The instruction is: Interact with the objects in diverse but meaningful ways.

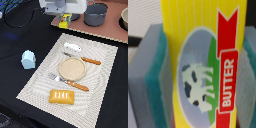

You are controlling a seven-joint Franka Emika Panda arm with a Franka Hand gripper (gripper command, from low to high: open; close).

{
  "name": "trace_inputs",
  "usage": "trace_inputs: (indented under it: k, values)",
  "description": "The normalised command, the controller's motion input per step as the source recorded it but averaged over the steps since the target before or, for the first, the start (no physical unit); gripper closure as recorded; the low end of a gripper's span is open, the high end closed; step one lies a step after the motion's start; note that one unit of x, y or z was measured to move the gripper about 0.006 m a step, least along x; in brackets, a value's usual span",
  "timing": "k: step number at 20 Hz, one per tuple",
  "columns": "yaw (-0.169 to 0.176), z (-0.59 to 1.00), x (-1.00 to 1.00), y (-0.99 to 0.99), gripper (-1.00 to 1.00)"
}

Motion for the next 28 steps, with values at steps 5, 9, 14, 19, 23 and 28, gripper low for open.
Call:
trace_inputs:
  k: [5,9,14,19,23,28]
  values:
    - [0.088,0.74,0.89,0.08,1.00]
    - [0.020,0.14,0.98,0.00,1.00]
    - [0.000,-0.03,1.00,-0.08,1.00]
    - [0.000,-0.03,1.00,-0.12,1.00]
    - [0.000,0.06,1.00,-0.24,1.00]
    - [-0.022,0.01,0.98,-0.36,1.00]
